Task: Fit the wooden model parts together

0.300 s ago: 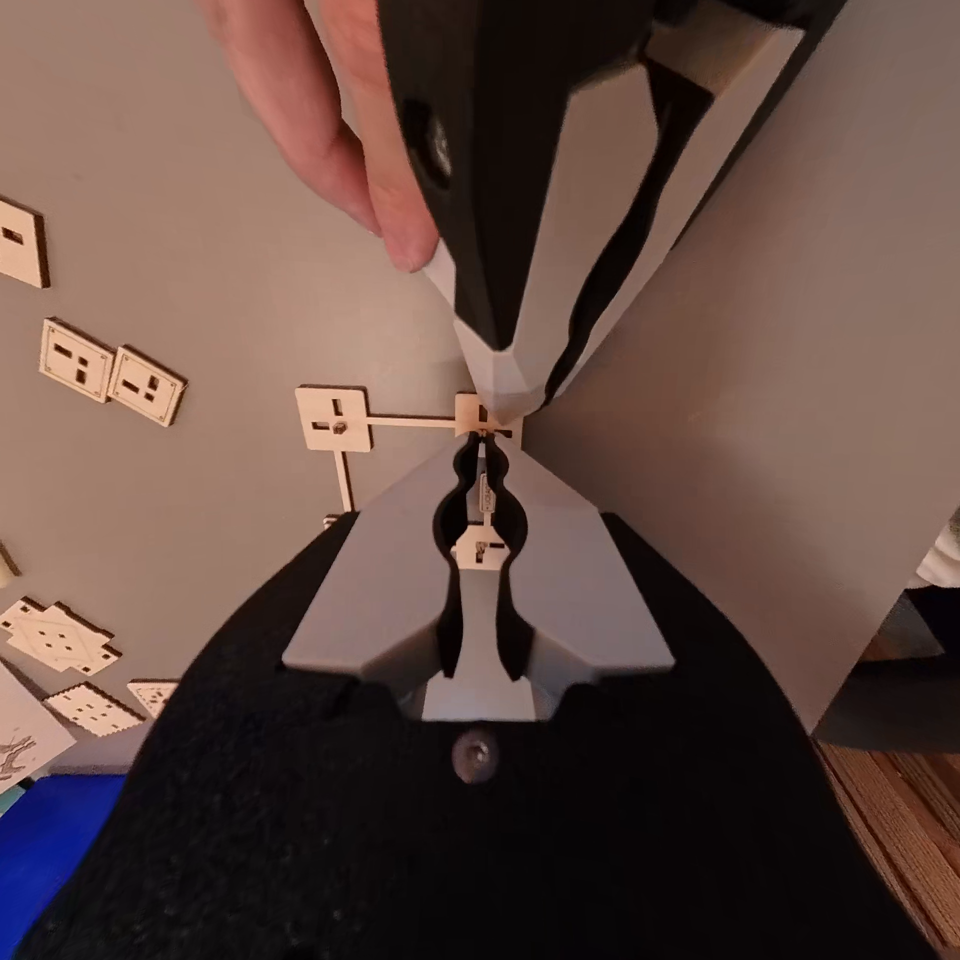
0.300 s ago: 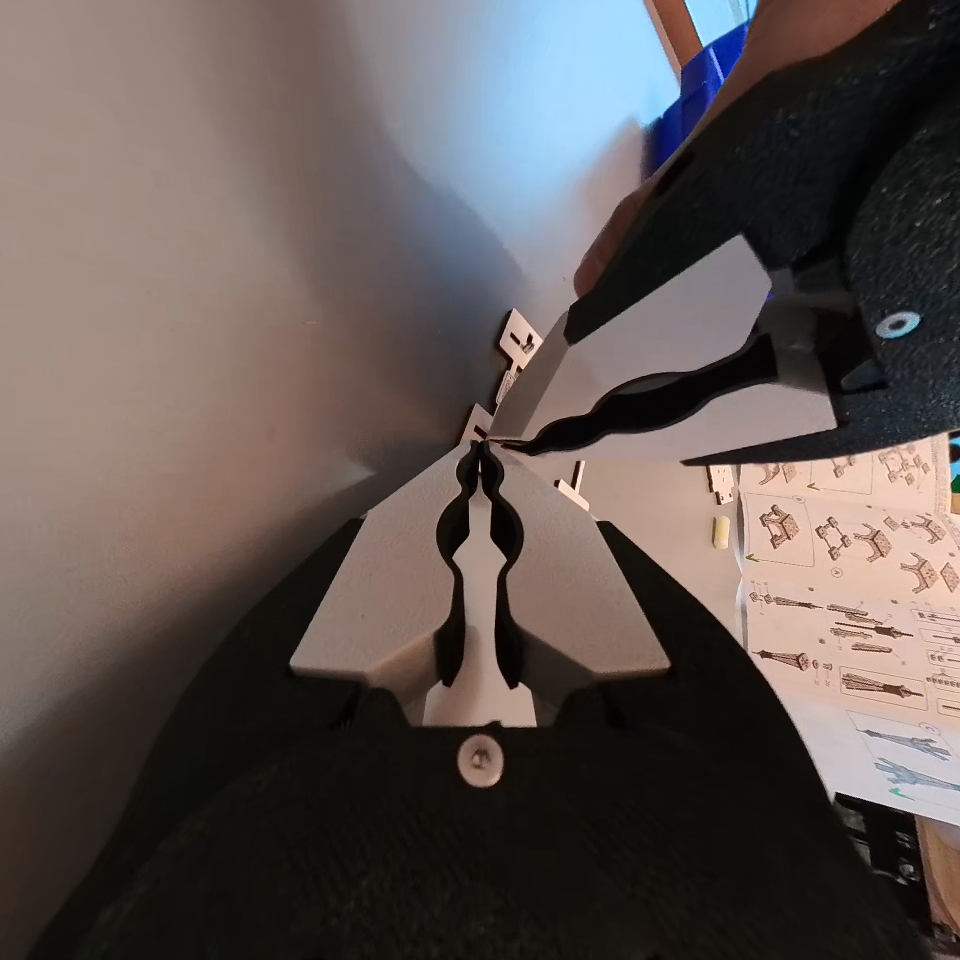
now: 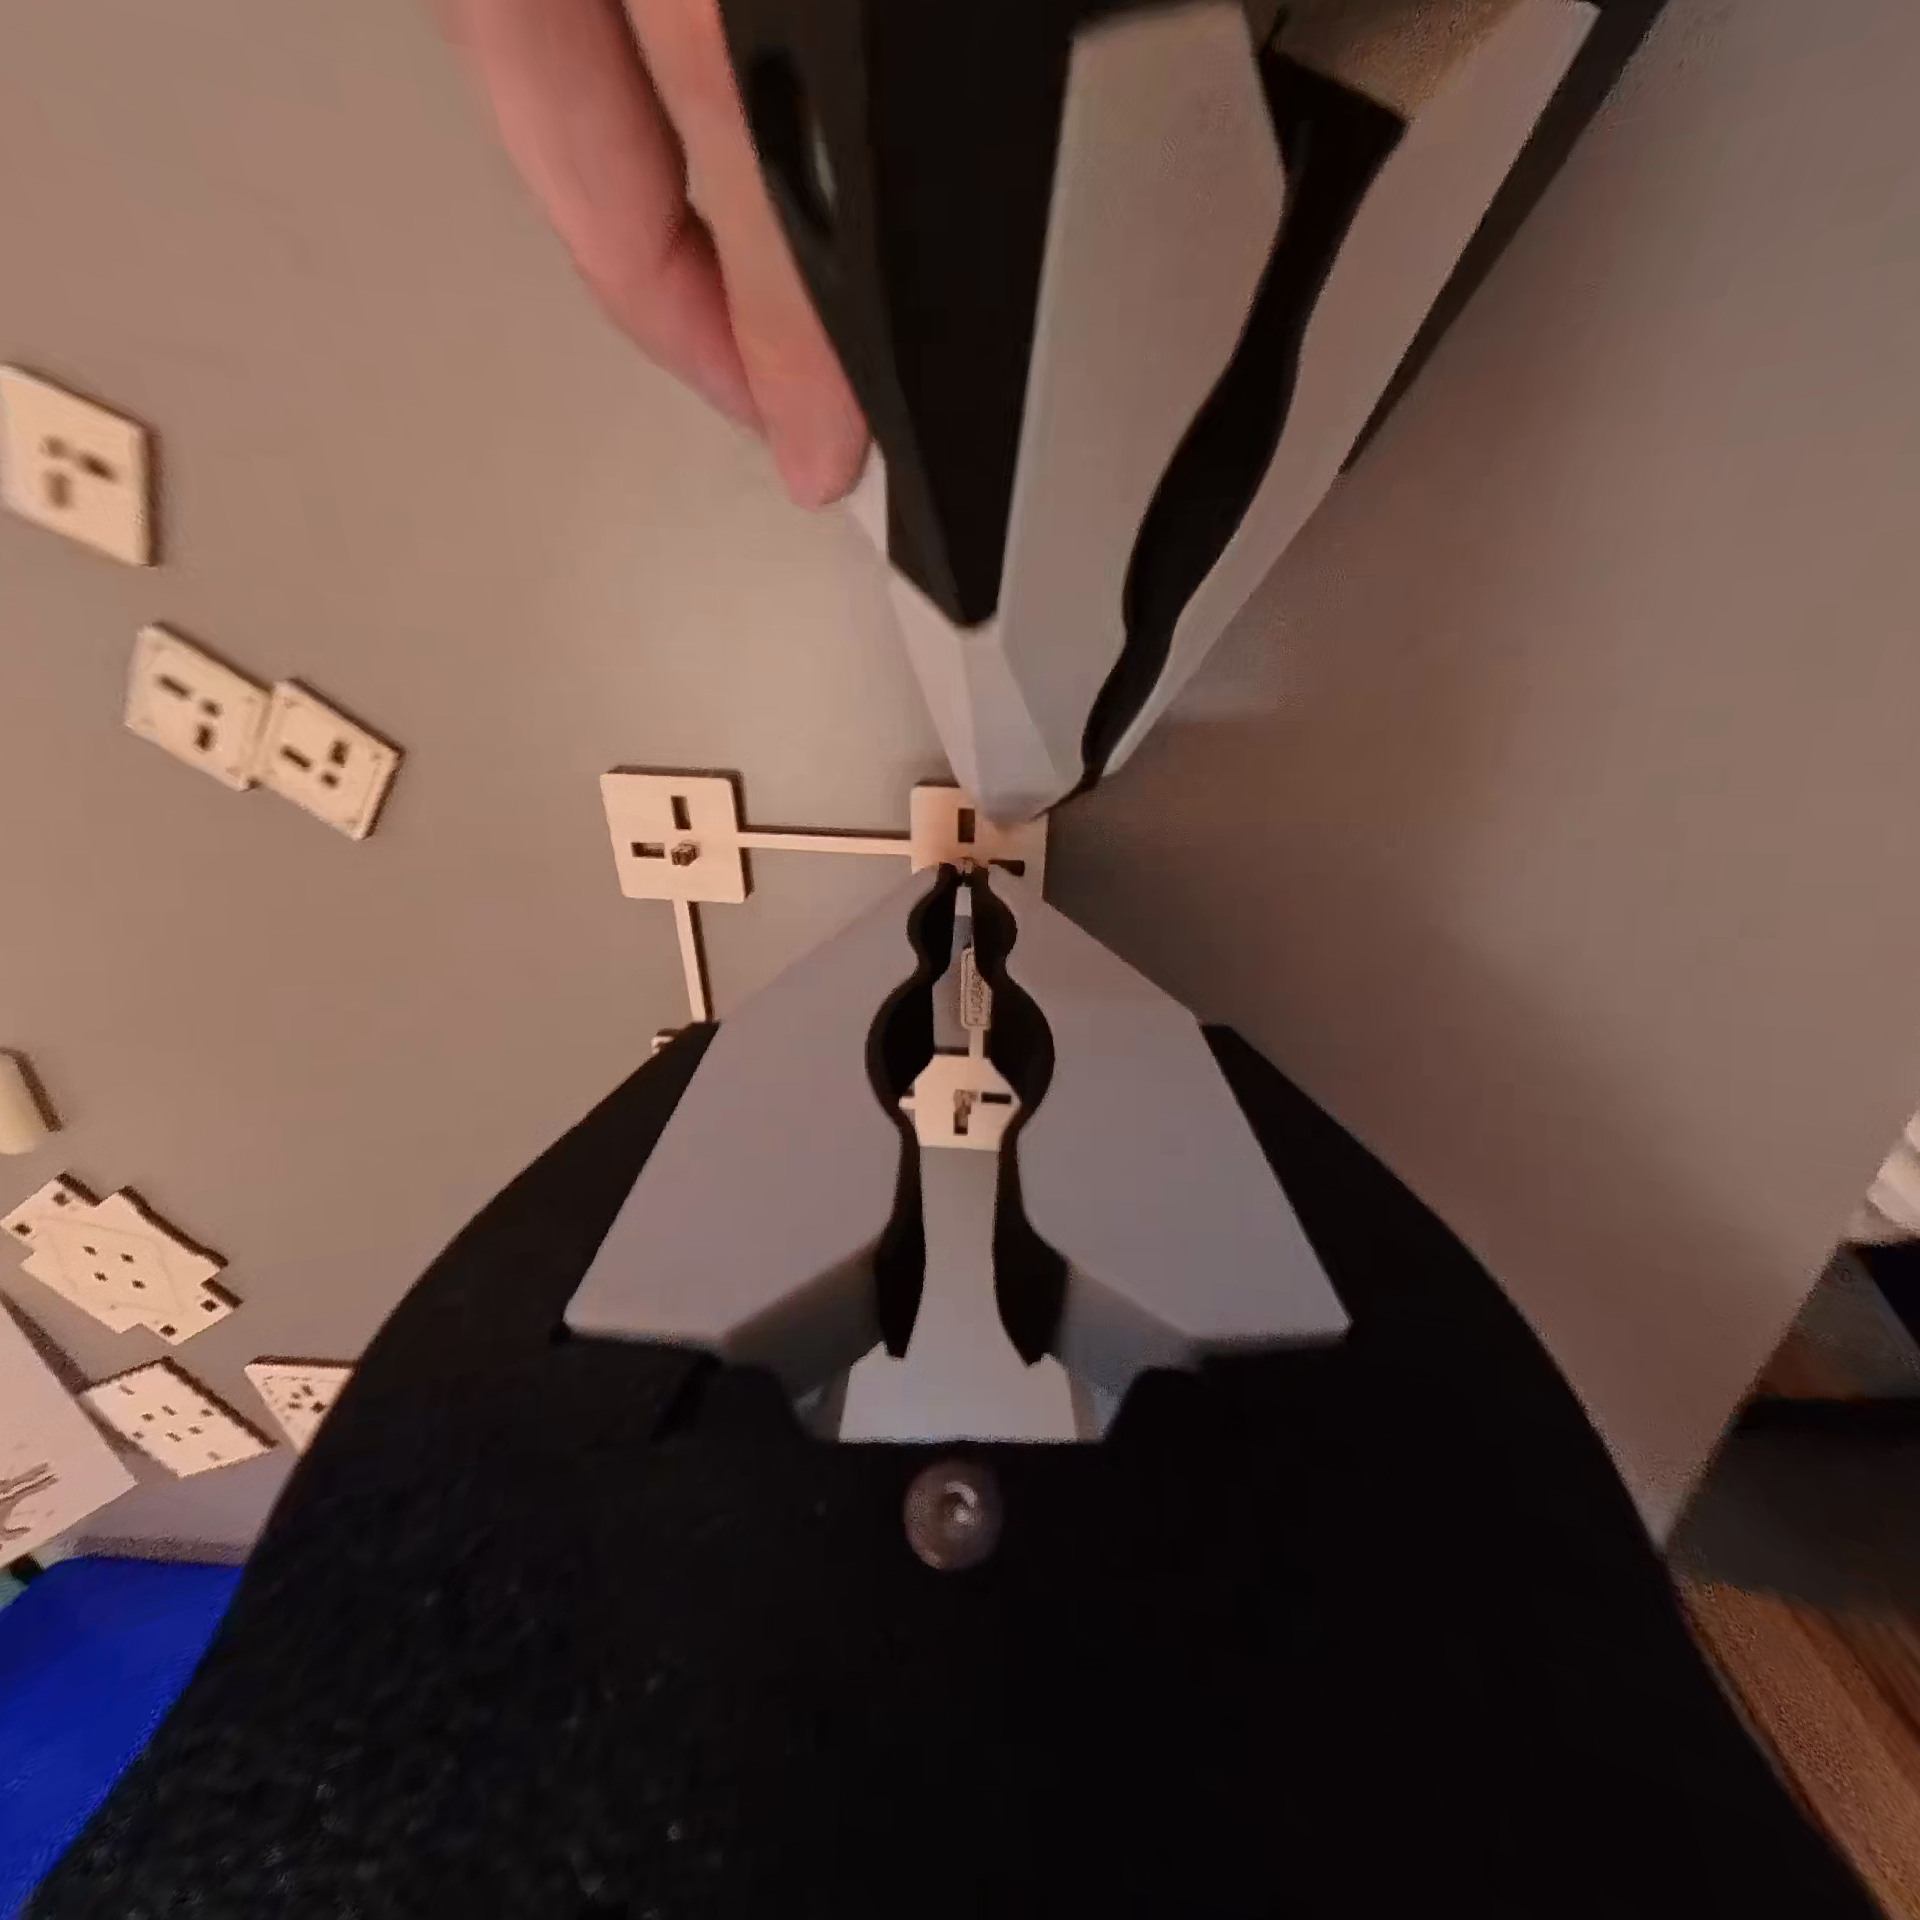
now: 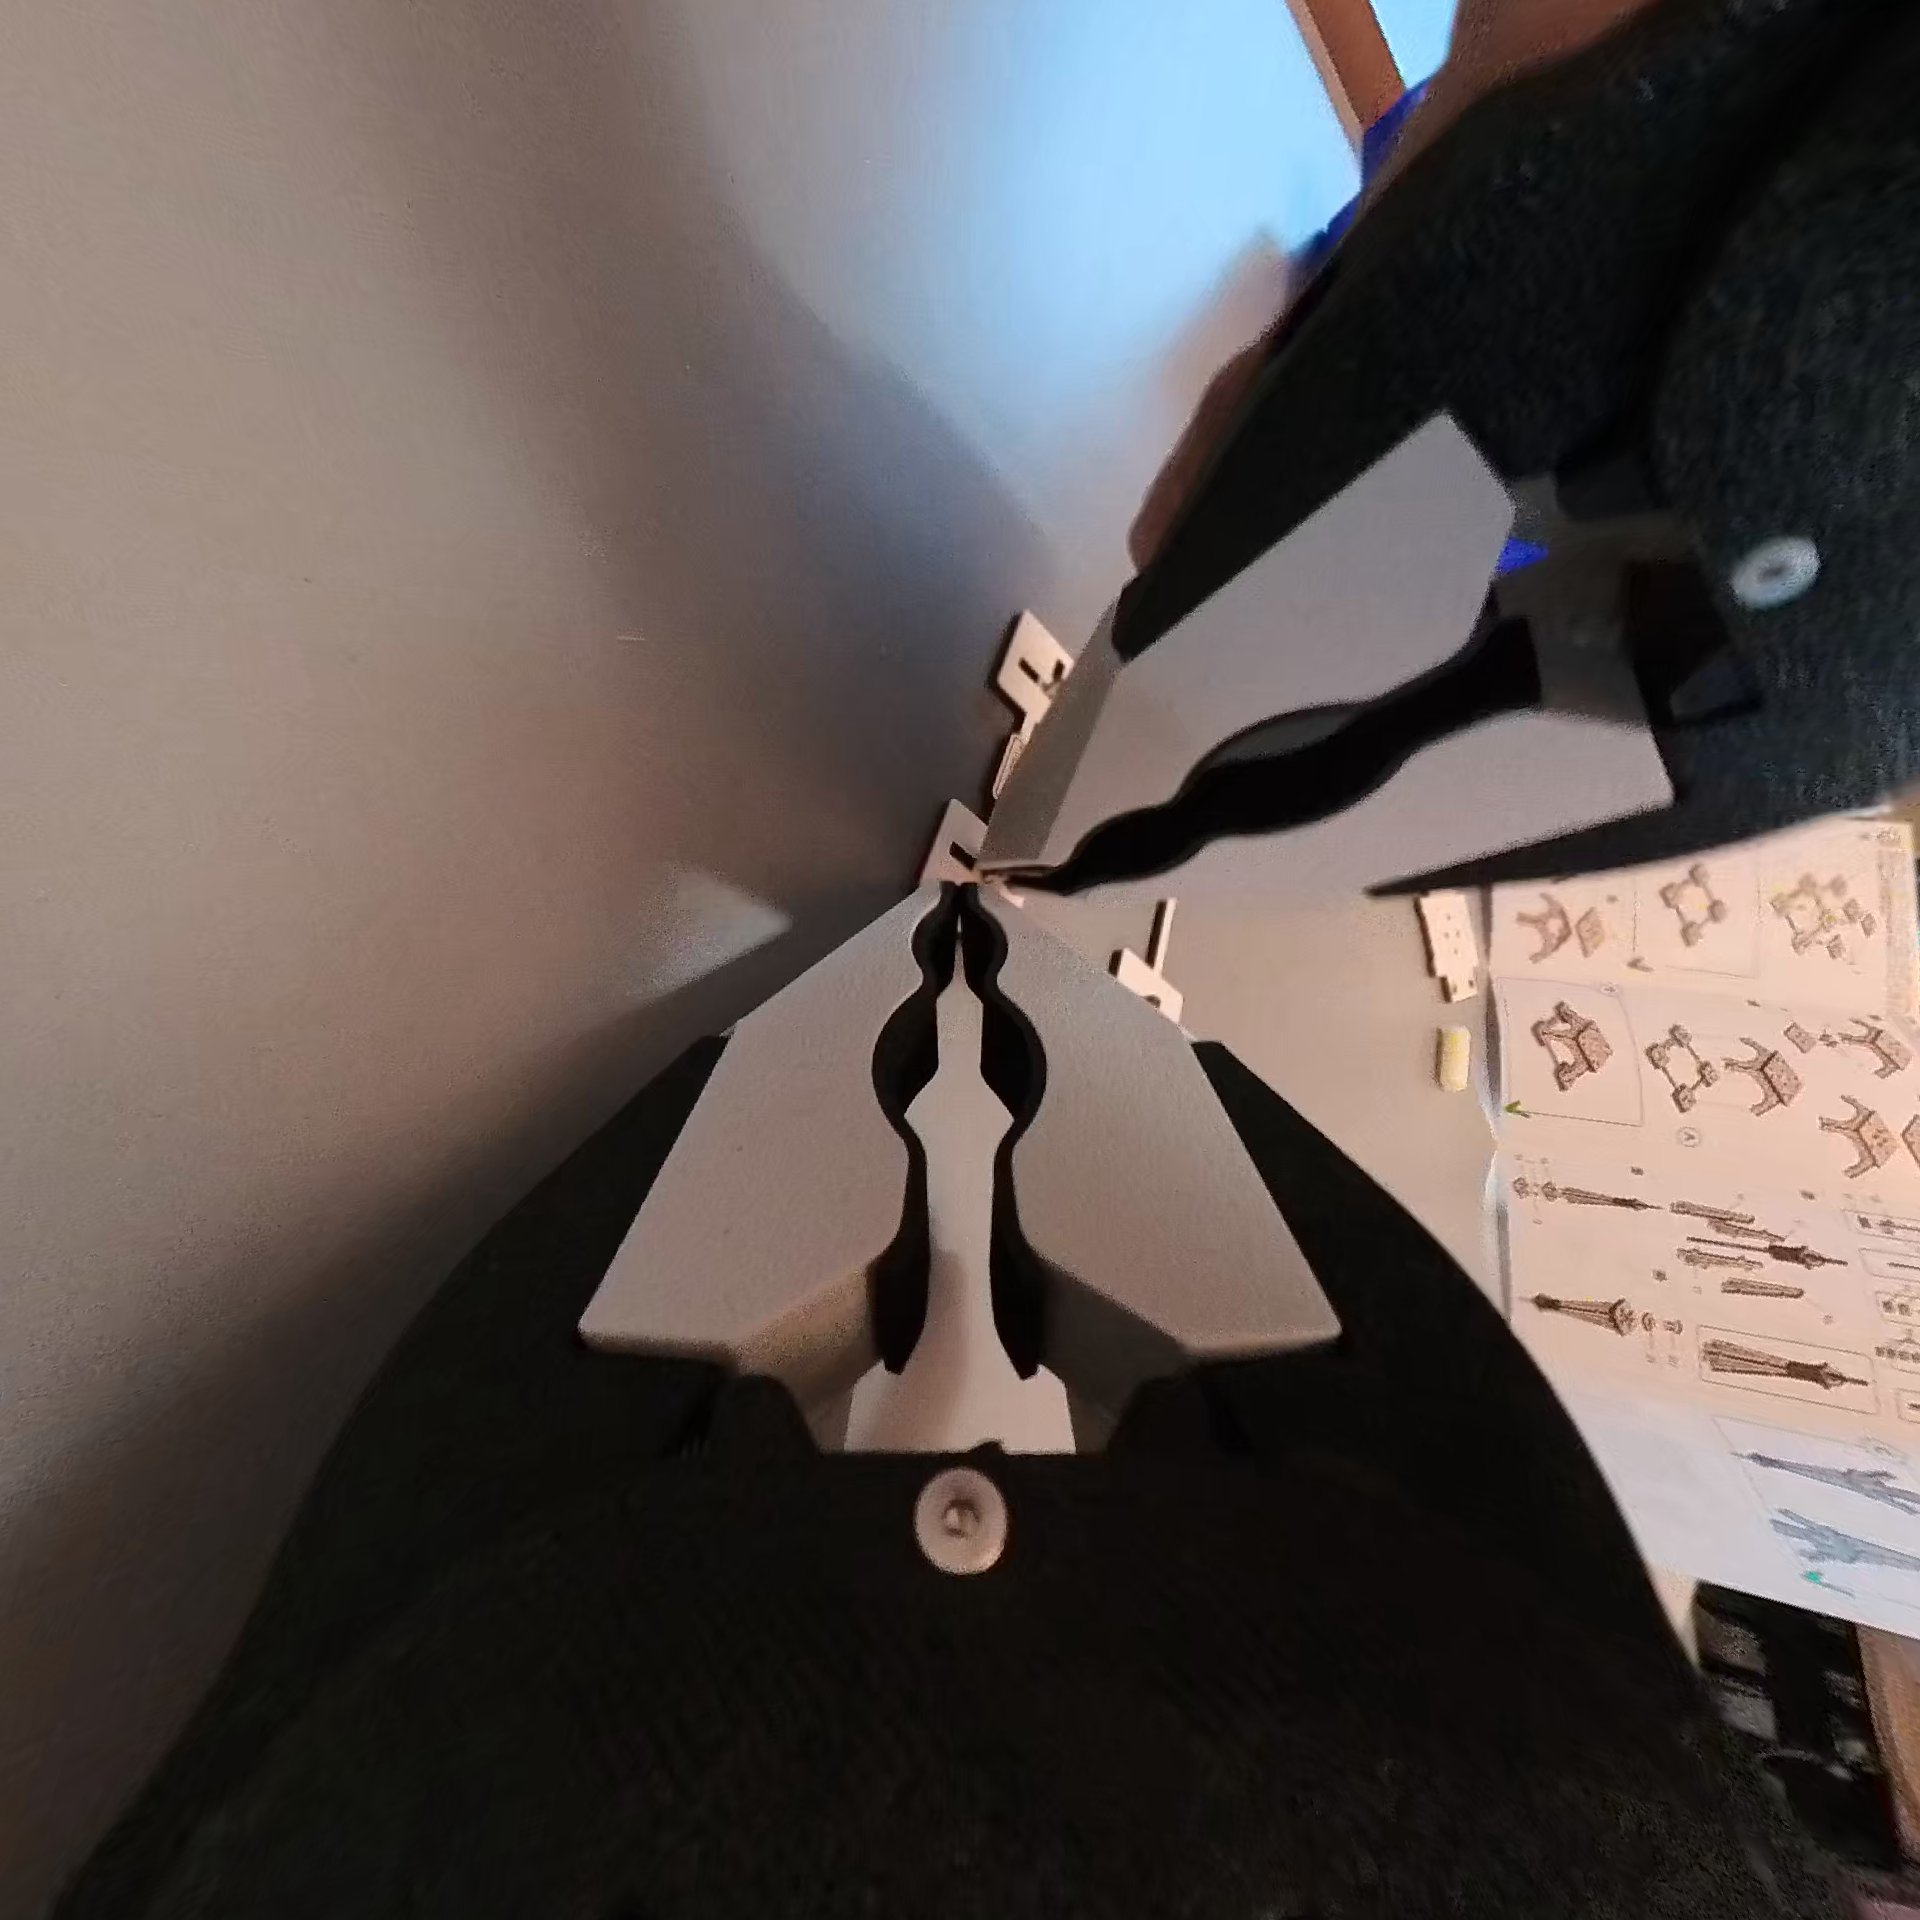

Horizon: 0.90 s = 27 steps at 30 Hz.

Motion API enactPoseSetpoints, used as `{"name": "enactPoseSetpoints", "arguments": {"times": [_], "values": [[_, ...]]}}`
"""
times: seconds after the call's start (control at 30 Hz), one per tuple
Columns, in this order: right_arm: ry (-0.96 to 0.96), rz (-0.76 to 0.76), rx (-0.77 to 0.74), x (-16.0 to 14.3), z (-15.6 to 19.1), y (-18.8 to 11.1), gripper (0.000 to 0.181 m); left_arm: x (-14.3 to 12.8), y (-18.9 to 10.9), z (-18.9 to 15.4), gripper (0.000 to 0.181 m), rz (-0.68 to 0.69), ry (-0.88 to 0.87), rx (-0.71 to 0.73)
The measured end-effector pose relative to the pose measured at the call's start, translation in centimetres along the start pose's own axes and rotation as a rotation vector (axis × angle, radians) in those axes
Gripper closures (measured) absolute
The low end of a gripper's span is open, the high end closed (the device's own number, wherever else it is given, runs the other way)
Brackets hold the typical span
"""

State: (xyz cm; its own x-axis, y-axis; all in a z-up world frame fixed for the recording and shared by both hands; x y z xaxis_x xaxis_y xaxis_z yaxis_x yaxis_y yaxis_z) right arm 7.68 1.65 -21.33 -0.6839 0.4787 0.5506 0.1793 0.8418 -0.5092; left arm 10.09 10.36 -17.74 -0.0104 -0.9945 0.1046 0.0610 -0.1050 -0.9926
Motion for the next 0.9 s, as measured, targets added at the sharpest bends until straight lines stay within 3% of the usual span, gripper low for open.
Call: {"name": "enactPoseSetpoints", "arguments": {"times": [0.03,0.2,0.33,0.43,0.53,0.6,0.9], "values": [[0.026,-0.006,-0.011,-0.2,-0.3,-0.2,0.181,-0.4,-0.3,0.0,0.181,-0.062,-0.018,0.027],[0.395,-0.239,-0.09,-0.8,-3.5,-3.0,0.17,-2.2,-4.4,-1.0,0.181,-0.605,-0.044,0.213],[0.895,-0.57,0.034,-1.5,-5.9,-4.9,0.153,-3.8,-6.4,-2.1,0.181,-0.933,-0.011,0.435],[1.095,-0.801,0.183,-1.4,-6.4,-5.6,0.159,-4.1,-6.8,-3.0,0.181,-1.02,0.016,0.526],[1.185,-0.927,0.258,-1.0,-6.5,-5.6,0.174,-4.1,-6.9,-3.3,0.181,-1.032,0.023,0.571],[1.253,-0.952,0.266,-1.1,-6.6,-5.3,0.181,-4.0,-7.0,-3.4,0.181,-1.04,0.028,0.583],[1.403,-1.055,0.436,-1.2,-6.1,-4.4,0.179,-3.1,-7.6,-3.6,0.181,-1.145,0.049,0.546]]}}
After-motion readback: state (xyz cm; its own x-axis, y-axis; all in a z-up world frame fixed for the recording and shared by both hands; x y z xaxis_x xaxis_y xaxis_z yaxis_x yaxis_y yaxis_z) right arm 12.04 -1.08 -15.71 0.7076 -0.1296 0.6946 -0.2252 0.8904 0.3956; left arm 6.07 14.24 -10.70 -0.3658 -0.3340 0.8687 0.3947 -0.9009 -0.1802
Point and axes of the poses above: each gripper's, where its closed fingertips meet, y out along the fingers, x out of its top, z = x × y across the jaws, the point moved 9 cm from there along -y, back along the fingers, and after that the axes turned 1 degree about -x, right-handed, at the moved point
